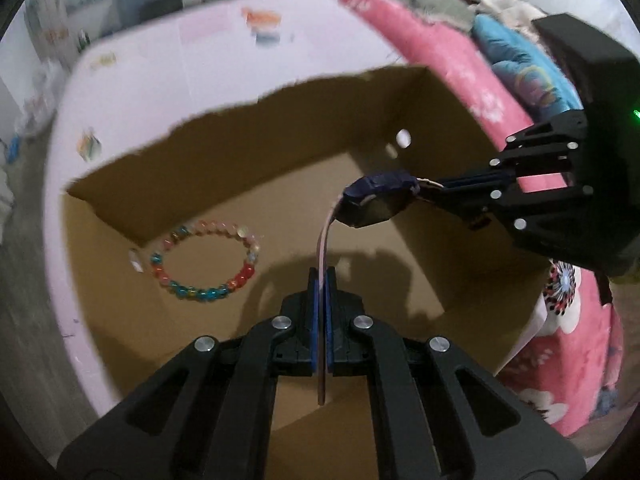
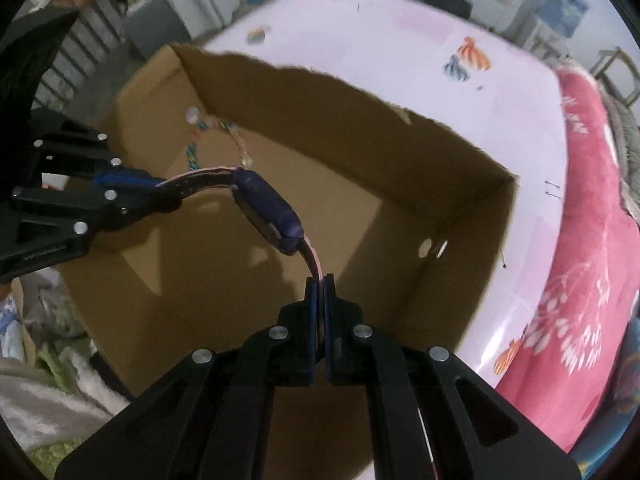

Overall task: Organize jewelry
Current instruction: 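Lift the watch with both tools and lower it into the box, then open both tools to release the watch and withdraw from the box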

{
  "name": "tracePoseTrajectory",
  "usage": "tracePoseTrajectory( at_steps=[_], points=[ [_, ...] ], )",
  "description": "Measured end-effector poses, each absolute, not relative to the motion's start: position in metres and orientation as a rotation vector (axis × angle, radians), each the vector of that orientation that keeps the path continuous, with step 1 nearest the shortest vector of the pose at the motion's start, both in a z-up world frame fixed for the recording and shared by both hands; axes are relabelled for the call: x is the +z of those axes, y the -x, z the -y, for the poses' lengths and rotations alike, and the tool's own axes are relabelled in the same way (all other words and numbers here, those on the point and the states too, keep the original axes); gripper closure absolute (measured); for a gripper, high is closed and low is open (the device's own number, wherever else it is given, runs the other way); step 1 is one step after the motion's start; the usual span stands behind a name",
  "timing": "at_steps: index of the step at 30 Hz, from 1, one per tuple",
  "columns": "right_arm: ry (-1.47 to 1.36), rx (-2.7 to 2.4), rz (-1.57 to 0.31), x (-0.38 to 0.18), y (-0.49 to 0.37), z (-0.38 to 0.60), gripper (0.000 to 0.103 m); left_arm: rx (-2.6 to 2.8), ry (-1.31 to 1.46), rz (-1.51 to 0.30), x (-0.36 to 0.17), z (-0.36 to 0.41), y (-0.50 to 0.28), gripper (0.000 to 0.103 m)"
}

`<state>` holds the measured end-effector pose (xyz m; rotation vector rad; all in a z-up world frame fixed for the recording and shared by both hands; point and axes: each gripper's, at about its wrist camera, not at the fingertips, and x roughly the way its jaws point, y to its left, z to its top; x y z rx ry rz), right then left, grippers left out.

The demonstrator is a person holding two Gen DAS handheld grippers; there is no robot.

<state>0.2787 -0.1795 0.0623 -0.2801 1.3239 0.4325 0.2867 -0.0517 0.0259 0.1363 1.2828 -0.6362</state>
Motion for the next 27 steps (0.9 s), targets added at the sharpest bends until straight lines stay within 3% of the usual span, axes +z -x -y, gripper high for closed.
tracePoseTrajectory(
  at_steps=[6,8,10,15,20,27],
  points=[
    [0.401,0.367,-1.417,0.041,-0.313,0.177,0.095,-0.612,-0.042,-1.494,-0.014,0.058,-0.320,0.101],
    [0.426,0.340,-1.397,0.044,-0.318,0.176,0.091,-0.589,0.007,-1.505,-0.016,0.055,-0.329,0.093],
    [0.445,0.317,-1.349,0.053,-0.320,0.175,0.075,-0.595,0.049,-1.483,-0.012,0.052,-0.334,0.085],
    [0.430,0.293,-1.278,0.073,-0.311,0.184,0.074,-0.559,0.025,-1.437,0.001,0.049,-0.335,0.081],
    [0.386,0.262,-1.215,0.091,-0.296,0.202,0.062,-0.547,0.009,-1.355,0.025,0.037,-0.328,0.077],
    [0.193,0.280,-1.004,0.154,-0.228,0.226,0.048,-0.615,-0.027,-1.104,0.098,0.010,-0.268,0.061]
  ],
)
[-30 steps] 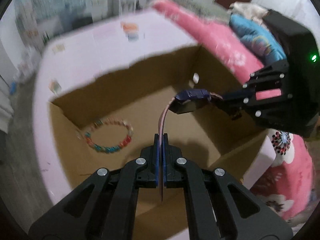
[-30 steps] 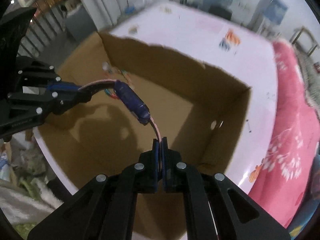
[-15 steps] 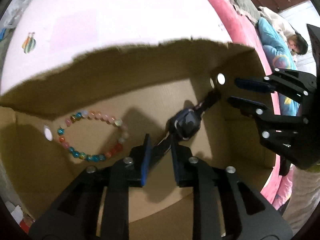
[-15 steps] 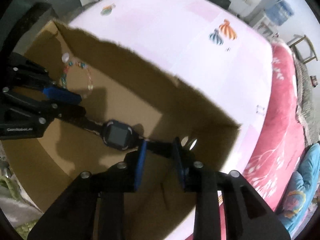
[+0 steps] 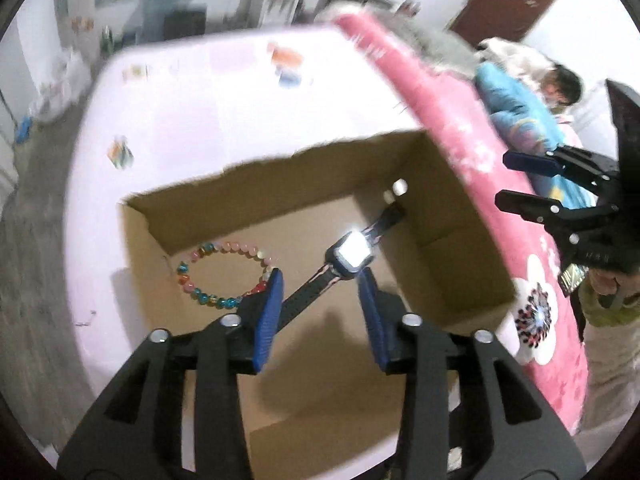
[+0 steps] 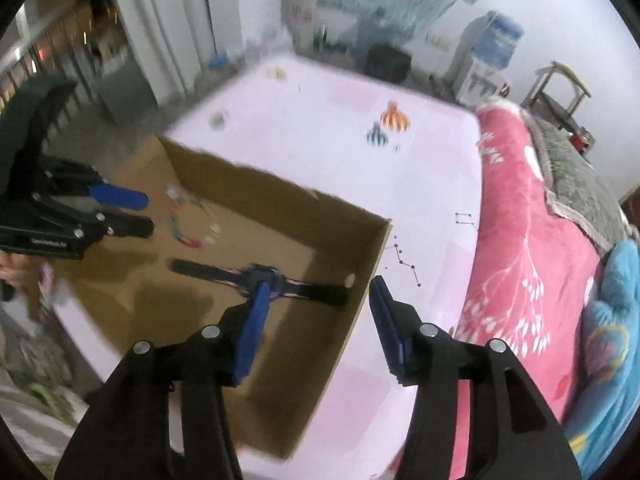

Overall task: Organize jewelry
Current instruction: 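Open both tools to release the watch and withdraw from the box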

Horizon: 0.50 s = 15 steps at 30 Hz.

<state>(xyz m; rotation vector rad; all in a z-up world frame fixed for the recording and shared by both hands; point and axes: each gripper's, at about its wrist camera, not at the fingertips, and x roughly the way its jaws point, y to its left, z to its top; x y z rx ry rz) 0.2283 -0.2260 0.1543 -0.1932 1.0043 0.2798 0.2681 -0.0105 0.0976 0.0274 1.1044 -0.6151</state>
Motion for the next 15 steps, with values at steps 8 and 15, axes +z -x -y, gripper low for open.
tracePoseTrajectory(
  at_steps=[8,15],
  points=[
    [-0.051,0.339,-0.777,0.169,-0.085,0.247,0.024,-0.677,-0.052,-0.824,0.147,-0.037,-0.140,0.026],
    [-0.129,0.224,-0.888,0.075,-0.019,0.226,0.024,-0.605,-0.019,-0.947,0.073,-0.047,-0.079,0.021]
  ],
)
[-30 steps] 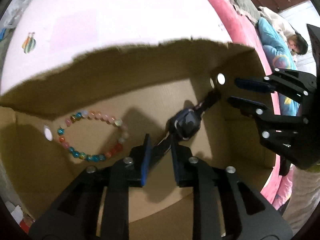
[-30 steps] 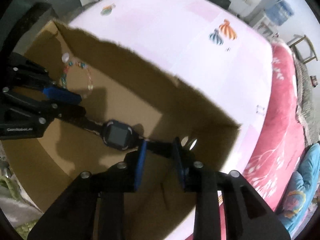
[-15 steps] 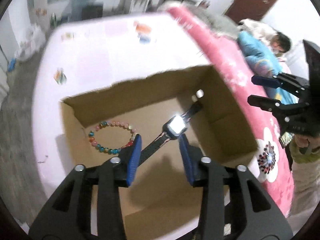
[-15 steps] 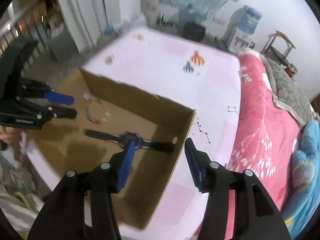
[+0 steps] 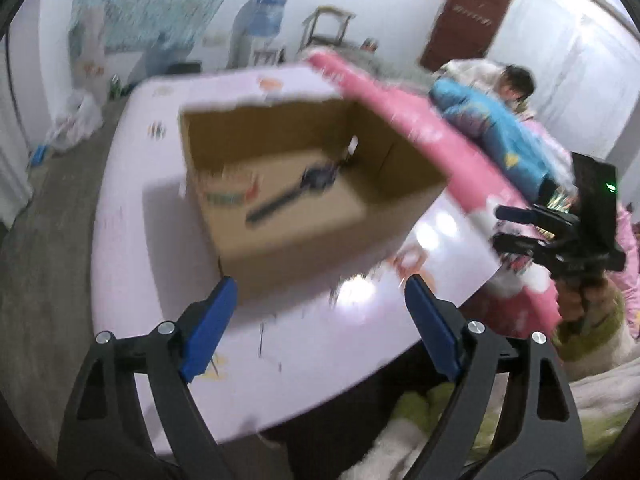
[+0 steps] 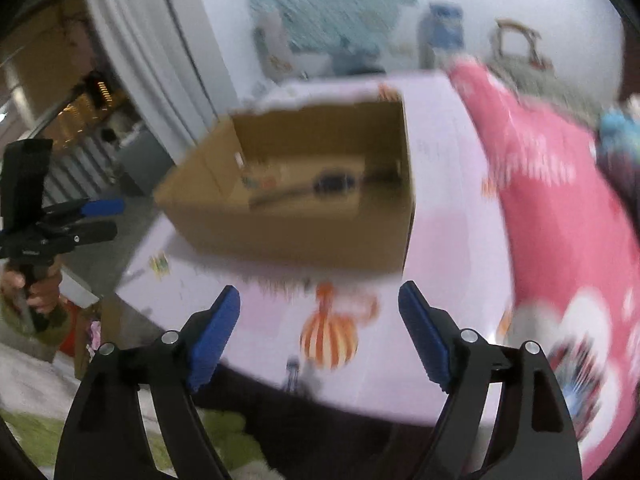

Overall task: Organize jewelry
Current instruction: 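Open both tools to release the watch and withdraw from the box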

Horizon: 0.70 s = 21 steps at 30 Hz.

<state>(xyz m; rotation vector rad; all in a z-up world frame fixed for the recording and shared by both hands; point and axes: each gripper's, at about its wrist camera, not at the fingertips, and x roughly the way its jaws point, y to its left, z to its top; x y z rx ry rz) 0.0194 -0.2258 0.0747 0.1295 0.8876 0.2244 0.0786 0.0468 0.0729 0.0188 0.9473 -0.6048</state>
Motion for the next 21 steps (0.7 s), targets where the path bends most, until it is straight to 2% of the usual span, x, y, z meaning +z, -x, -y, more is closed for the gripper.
tracePoseTrajectory(
  at_steps=[4,7,21],
  points=[
    [-0.222,0.172,-0.989,0.024,-0.010,0.219,0.024,-0.458,-0.078,-1.040,0.019,-0.037,-0.078,0.021],
    [-0.277,0.145,-1.010,0.008,-0.007,0.216,0.024,-0.386,-0.125,-1.058,-0.006,-0.028,-0.079,0.021],
    [-0.204,-0.020,-1.036,-0.019,-0.018,0.220,0.023,-0.271,-0.147,-1.105,-0.039,-0.015,-0.100,0.019]
  ],
)
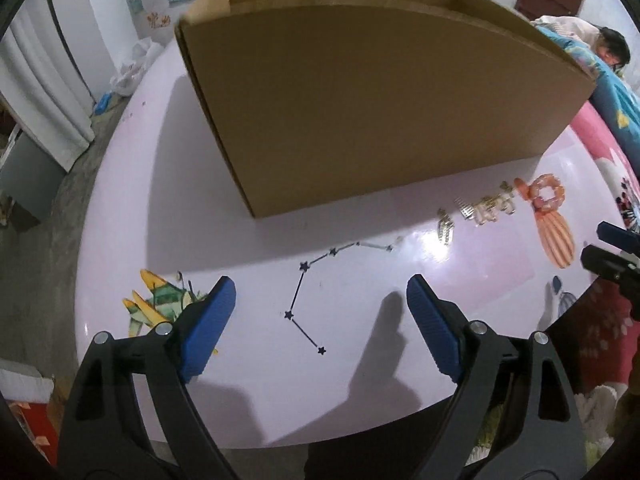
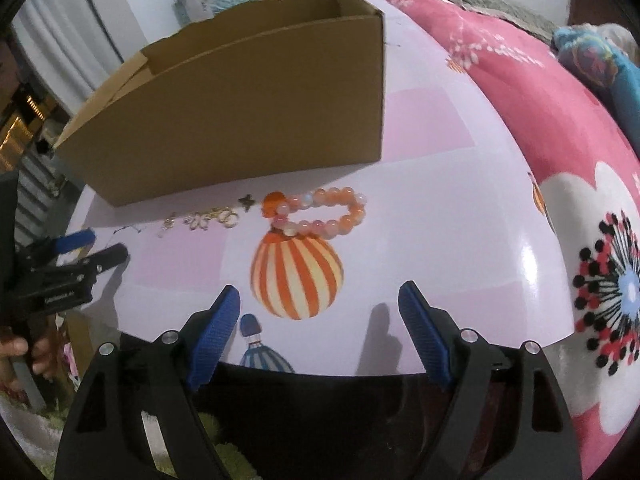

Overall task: Organize jewelry
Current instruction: 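Open both tools to release the watch and withdraw from the box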

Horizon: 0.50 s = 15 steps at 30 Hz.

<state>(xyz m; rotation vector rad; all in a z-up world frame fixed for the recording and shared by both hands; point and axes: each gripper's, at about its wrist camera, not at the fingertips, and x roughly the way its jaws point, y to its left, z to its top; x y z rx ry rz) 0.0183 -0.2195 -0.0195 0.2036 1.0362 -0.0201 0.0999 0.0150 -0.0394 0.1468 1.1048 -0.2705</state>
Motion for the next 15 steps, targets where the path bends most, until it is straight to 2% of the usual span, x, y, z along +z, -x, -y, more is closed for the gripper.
tracePoseTrajectory(
  at_steps=[7,15],
  points=[
    [-0.206,-0.069,-1.033,-0.031,-0.023,0.230,0.017,-0.220,-0.150,-1.124,-0.043,-0.017,-0.106,0.007],
    [-0.085,-0.064,-1.027,-0.038,-0.025,0.214,0.007,-0.198,-0.135,-1.082,-0.043,-0.017,-0.105,0.007]
  ],
)
